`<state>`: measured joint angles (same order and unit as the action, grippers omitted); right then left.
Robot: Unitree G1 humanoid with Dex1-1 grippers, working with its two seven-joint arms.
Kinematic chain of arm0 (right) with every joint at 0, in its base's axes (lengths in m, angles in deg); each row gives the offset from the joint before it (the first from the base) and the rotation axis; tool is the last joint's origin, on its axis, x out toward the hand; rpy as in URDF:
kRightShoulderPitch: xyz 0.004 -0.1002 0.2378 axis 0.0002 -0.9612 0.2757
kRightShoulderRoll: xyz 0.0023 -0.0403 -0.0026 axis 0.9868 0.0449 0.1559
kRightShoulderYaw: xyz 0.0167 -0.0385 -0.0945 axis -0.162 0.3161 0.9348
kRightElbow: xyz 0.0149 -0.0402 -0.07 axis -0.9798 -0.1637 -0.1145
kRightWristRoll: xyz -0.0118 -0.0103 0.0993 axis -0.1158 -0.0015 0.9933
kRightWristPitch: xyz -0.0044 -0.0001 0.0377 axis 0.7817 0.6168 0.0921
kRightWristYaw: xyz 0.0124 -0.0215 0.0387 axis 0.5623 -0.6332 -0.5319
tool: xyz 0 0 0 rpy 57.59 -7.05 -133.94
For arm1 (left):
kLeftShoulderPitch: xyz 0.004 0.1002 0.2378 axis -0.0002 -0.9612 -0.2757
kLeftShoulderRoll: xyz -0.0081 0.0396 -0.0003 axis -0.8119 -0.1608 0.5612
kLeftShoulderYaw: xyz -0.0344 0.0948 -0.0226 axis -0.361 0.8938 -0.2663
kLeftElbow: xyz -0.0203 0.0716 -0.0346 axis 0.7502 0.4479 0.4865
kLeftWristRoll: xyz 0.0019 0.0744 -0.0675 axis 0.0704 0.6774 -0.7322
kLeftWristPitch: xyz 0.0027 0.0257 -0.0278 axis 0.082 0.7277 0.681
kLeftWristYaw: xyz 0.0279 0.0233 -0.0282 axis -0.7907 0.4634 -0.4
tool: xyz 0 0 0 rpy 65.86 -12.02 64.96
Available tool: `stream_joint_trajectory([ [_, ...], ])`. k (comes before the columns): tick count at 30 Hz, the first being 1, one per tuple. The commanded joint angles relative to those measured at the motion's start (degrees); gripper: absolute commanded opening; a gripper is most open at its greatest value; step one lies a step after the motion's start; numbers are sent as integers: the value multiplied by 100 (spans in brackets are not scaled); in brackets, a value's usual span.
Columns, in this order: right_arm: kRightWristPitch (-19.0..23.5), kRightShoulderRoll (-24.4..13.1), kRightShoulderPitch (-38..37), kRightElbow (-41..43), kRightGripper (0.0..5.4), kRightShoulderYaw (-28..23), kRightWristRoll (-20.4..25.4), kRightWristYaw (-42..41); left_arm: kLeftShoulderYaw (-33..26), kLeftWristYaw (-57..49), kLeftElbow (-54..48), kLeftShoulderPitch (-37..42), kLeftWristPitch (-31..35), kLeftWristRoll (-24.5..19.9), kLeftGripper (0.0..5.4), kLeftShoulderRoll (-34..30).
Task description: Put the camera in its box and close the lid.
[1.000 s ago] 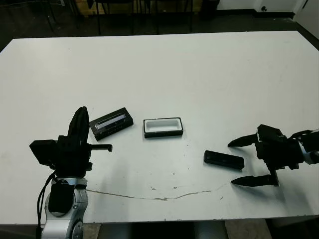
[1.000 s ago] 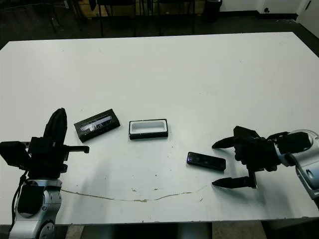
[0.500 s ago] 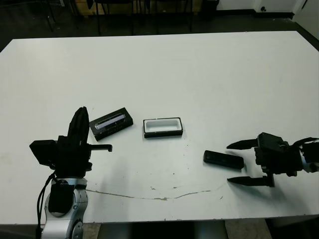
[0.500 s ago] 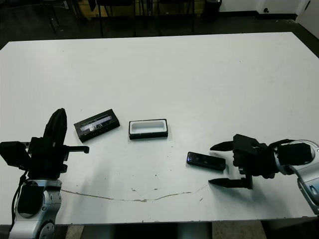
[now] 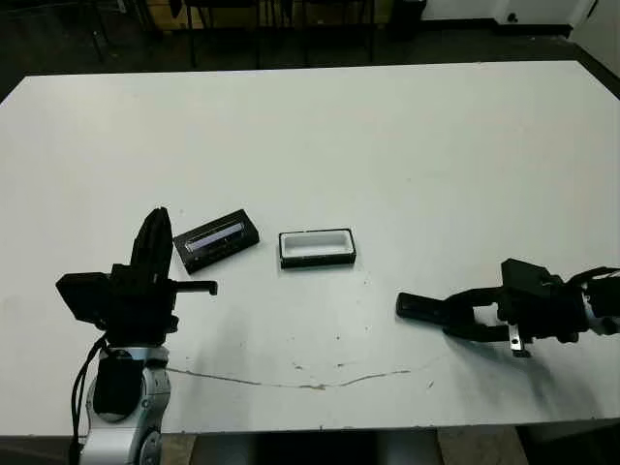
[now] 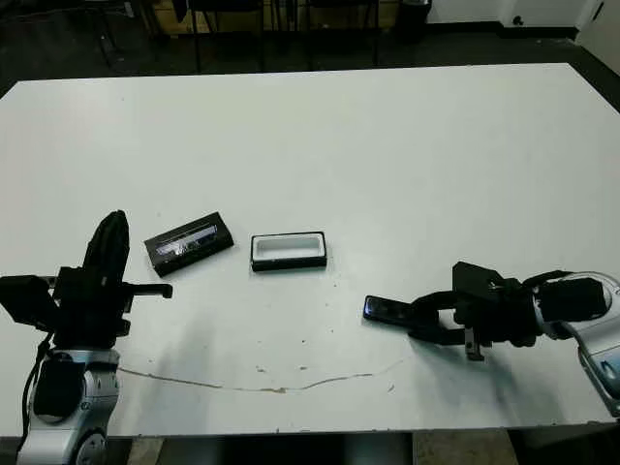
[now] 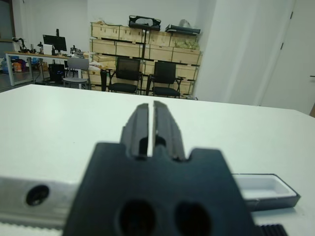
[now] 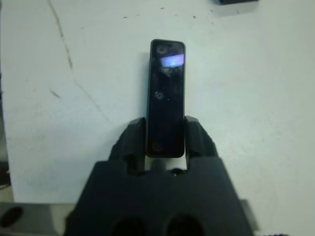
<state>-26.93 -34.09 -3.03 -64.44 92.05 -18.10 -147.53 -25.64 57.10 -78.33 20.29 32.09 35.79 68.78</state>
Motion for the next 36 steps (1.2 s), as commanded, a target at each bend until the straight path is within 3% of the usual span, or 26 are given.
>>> stream_joint_trajectory([
  [1, 92, -174, -5, 99, 58, 73, -171, -52, -66, 7, 56, -72, 42, -8, 0, -45],
  [6, 770, -465, 14, 882, 56, 12, -256, -34, -86, 0, 52, -76, 49, 8, 0, -42],
  [9, 540, -302, -72, 599, 56, -27, -174, 21, -84, -19, 38, -80, 67, 42, 0, -37],
  [12, 623, -45, -168, 316, 56, -145, -56, 277, -89, 2, 37, -78, 78, 8, 0, -33],
  [16, 1513, 249, -106, 586, 56, -754, 664, 741, -81, -16, 15, -84, 153, -51, 0, -4],
  [19, 1983, 414, 368, 445, 56, -1038, 1251, 779, -47, -39, -4, -84, 193, 2, 0, -7],
  [23, 2379, 566, 1306, 102, 56, -1021, 1495, 888, 10, -13, 51, -63, 107, 92, 0, -20],
  [29, 2748, 790, 2821, -622, 56, -386, 1221, 826, 71, -7, 88, -57, 88, 101, 0, 0],
  [31, 2674, 980, 3292, -1013, 56, -93, 1072, 674, 76, -10, 93, -53, 98, 82, 0, 11],
  [36, 1859, 1394, 4159, -1982, 56, 686, 397, 81, 96, -13, 91, -38, 122, 92, 0, 14],
])
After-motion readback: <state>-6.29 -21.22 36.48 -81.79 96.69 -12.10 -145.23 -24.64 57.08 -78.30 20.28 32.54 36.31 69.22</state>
